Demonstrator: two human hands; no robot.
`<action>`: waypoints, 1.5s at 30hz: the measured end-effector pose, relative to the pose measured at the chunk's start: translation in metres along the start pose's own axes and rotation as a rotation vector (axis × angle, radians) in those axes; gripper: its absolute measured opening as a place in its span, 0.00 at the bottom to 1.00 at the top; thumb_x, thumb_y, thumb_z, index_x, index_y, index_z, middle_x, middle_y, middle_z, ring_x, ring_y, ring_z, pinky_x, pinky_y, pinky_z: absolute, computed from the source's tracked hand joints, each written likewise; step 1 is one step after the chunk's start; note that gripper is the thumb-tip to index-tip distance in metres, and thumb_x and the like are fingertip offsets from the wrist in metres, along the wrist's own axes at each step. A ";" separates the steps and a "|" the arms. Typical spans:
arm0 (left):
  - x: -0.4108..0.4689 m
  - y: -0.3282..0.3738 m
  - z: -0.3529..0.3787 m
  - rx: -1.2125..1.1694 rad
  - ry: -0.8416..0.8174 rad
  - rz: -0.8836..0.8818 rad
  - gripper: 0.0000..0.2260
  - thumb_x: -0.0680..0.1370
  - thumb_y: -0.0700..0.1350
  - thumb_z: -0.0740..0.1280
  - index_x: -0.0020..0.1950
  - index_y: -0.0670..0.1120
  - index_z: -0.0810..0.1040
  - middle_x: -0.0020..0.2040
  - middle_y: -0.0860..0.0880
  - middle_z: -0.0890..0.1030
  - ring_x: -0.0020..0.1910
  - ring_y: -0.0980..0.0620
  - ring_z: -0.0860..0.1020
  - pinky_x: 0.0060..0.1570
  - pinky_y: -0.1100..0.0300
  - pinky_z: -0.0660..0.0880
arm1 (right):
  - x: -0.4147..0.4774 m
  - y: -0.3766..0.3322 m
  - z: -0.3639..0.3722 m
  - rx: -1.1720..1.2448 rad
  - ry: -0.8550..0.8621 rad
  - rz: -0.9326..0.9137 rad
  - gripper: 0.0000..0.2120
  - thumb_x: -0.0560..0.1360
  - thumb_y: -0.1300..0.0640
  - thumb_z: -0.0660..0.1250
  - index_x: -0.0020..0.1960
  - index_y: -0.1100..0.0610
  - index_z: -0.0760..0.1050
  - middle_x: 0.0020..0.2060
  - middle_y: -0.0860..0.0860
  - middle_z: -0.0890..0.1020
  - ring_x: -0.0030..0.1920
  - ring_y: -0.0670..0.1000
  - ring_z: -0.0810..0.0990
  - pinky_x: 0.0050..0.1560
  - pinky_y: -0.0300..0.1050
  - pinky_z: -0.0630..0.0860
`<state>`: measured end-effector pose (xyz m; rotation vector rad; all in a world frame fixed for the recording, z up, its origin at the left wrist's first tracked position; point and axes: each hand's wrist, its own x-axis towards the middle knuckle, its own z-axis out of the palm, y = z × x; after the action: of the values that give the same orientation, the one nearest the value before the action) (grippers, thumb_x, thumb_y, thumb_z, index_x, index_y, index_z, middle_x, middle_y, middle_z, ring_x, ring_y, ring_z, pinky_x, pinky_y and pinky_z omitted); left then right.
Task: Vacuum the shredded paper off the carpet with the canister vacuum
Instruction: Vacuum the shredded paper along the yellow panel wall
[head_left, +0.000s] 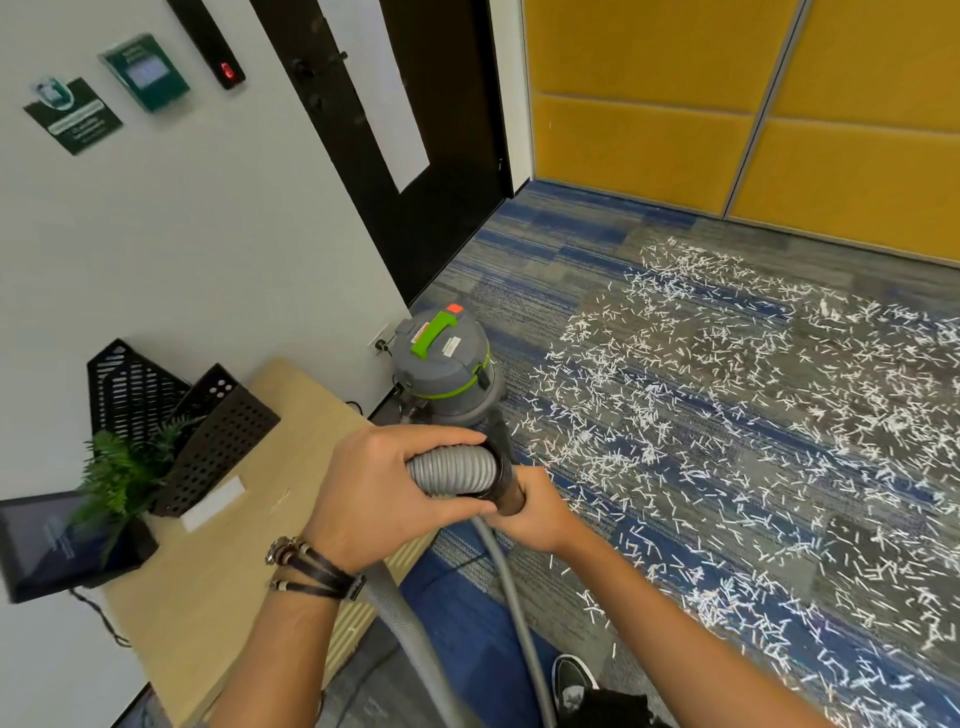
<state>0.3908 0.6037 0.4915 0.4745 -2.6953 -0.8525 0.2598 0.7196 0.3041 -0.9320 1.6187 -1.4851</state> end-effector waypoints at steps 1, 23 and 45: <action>-0.003 0.001 -0.001 -0.022 -0.001 -0.002 0.26 0.62 0.64 0.83 0.58 0.62 0.87 0.51 0.66 0.86 0.50 0.68 0.83 0.52 0.62 0.81 | -0.003 0.000 0.000 -0.020 -0.012 0.000 0.09 0.69 0.62 0.73 0.36 0.61 0.72 0.30 0.43 0.71 0.33 0.43 0.67 0.34 0.44 0.63; -0.083 0.026 -0.031 0.040 0.161 0.087 0.25 0.65 0.68 0.79 0.59 0.60 0.87 0.51 0.64 0.87 0.50 0.67 0.84 0.52 0.56 0.82 | -0.076 -0.061 0.044 -0.043 0.085 -0.074 0.10 0.64 0.53 0.70 0.32 0.37 0.76 0.24 0.38 0.72 0.28 0.39 0.65 0.31 0.37 0.62; -0.234 0.011 -0.038 -0.159 0.099 -0.013 0.24 0.62 0.68 0.80 0.56 0.63 0.87 0.50 0.66 0.86 0.50 0.65 0.85 0.53 0.53 0.83 | -0.179 -0.017 0.145 -0.175 0.024 0.057 0.11 0.62 0.59 0.69 0.33 0.57 0.65 0.28 0.46 0.66 0.32 0.47 0.63 0.32 0.48 0.59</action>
<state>0.6140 0.6837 0.4910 0.4850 -2.5135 -1.0106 0.4721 0.8099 0.3203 -0.9574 1.8002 -1.3370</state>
